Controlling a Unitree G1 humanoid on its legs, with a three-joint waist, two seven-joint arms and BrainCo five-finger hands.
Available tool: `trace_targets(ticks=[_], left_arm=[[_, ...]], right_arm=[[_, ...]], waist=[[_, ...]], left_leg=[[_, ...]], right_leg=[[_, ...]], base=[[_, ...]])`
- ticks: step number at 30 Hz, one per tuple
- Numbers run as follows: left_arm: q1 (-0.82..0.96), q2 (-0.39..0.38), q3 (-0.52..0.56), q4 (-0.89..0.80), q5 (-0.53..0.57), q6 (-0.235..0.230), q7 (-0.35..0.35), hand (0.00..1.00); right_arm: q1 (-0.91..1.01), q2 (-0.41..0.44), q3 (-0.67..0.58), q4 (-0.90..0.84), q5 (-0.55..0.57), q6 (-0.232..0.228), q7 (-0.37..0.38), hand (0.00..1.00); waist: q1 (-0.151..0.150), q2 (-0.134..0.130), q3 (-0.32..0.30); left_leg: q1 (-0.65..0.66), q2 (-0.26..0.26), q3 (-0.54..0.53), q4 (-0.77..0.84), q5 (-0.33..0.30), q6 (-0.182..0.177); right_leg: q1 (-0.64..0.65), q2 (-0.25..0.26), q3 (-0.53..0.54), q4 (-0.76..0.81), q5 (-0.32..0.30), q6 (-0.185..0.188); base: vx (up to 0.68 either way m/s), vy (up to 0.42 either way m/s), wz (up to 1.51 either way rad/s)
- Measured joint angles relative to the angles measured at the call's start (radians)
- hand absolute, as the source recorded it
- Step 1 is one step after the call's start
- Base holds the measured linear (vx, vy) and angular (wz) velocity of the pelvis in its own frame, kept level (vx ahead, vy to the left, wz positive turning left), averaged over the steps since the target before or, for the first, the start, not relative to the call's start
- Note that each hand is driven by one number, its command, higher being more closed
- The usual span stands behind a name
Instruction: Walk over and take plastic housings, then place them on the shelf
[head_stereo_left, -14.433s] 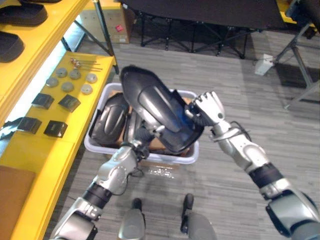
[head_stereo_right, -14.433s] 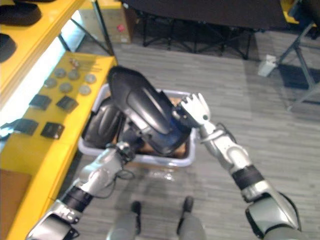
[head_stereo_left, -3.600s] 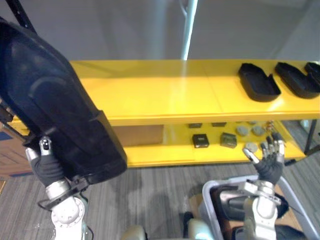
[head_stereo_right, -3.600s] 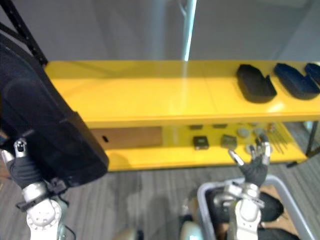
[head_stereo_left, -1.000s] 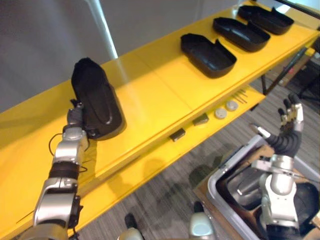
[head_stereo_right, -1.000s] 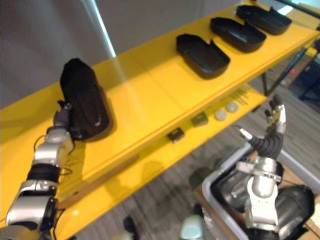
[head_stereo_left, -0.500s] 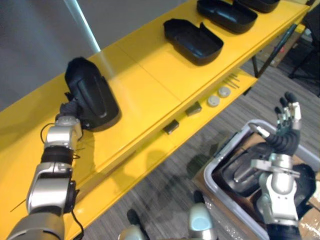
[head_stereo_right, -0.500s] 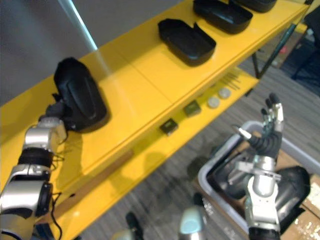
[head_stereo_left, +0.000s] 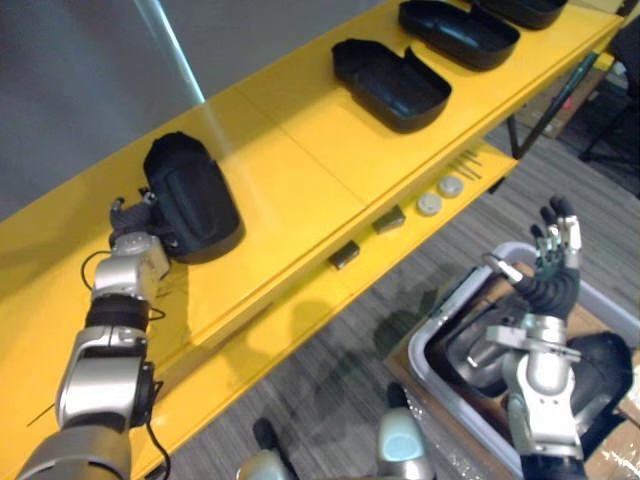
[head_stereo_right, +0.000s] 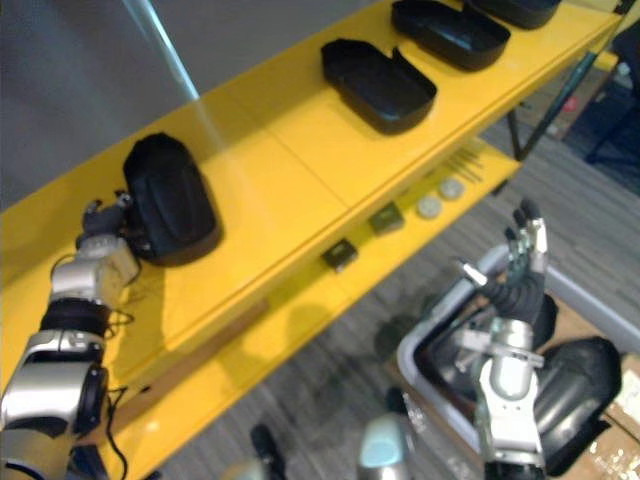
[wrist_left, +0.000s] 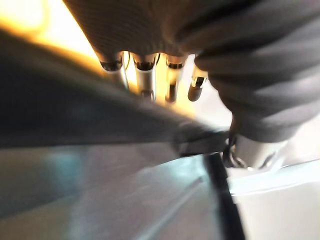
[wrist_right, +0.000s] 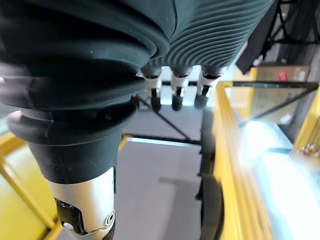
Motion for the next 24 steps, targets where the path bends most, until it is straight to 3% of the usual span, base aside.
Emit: trace_targets(ticks=[2,6,11,12,13,14,18,24], left_arm=[[0.000,0.008,0.015,-0.097,0.086,-0.039,-0.002,0.00],[0.045,0.014,0.086,-0.290,0.107,-0.098,-0.038,0.00],[0.337,-0.006,0.228,-0.696,0.107,-0.204,-0.090,0.00],[0.665,-0.184,0.340,-1.013,0.144,-0.339,-0.112,0.00],[0.709,-0.215,0.347,-1.037,0.150,-0.374,-0.112,0.00],[0.797,-0.291,0.353,-1.132,0.223,-0.497,-0.109,0.00],[0.797,-0.293,0.353,-1.132,0.223,-0.497,-0.109,0.00],[0.884,-0.417,0.344,-1.133,0.223,-0.530,-0.105,0.00]], right_arm=[[0.003,0.001,0.005,0.000,0.000,-0.005,-0.012,0.00],[0.008,0.001,0.012,-0.002,0.011,-0.019,-0.029,0.00],[0.014,0.005,-0.012,-0.058,0.020,-0.020,-0.069,0.00],[0.015,0.030,-0.051,-0.103,0.020,-0.019,-0.084,0.00],[0.015,0.038,-0.051,-0.107,0.020,-0.019,-0.084,0.00],[0.008,0.079,-0.055,-0.106,0.007,-0.015,-0.085,0.00],[0.008,0.079,-0.055,-0.106,0.007,-0.015,-0.085,0.00],[0.029,0.095,-0.091,-0.107,0.010,0.004,-0.063,0.00]], waist=[[0.013,-0.007,-0.007],[0.035,-0.012,-0.018],[0.059,0.000,-0.106],[0.127,0.004,-0.164],[0.138,0.005,-0.165],[0.167,0.001,-0.212],[0.167,-0.001,-0.205],[0.165,-0.005,-0.168]], left_leg=[[0.008,0.001,-0.008,-0.004,0.000,0.000],[0.028,0.001,-0.017,-0.018,0.001,-0.001],[0.028,0.001,-0.054,-0.032,0.002,-0.003],[0.037,-0.006,-0.095,-0.046,0.005,-0.004],[0.036,-0.007,-0.107,-0.047,0.007,-0.001],[0.004,0.000,-0.124,-0.054,0.042,0.002],[0.004,0.000,-0.124,-0.054,0.042,0.002],[-0.013,-0.001,-0.124,-0.049,0.044,0.005]], right_leg=[[0.018,0.000,-0.011,-0.009,0.000,0.000],[0.046,0.000,-0.031,-0.015,0.000,0.000],[0.073,-0.002,-0.085,-0.023,0.000,0.000],[0.130,-0.011,-0.144,-0.063,-0.003,0.001],[0.141,-0.013,-0.163,-0.069,-0.011,-0.002],[0.131,-0.006,-0.190,-0.082,0.009,-0.020],[0.131,-0.006,-0.190,-0.082,0.009,-0.020],[0.110,-0.006,-0.188,-0.077,0.013,-0.020]], base=[[0.04,-0.007,0.11],[0.02,-0.010,0.11],[0.04,-0.017,0.26],[-0.03,-0.035,0.66],[-0.04,-0.031,0.54],[-0.02,-0.010,0.14],[0.00,0.000,0.00],[0.00,0.000,0.00]])
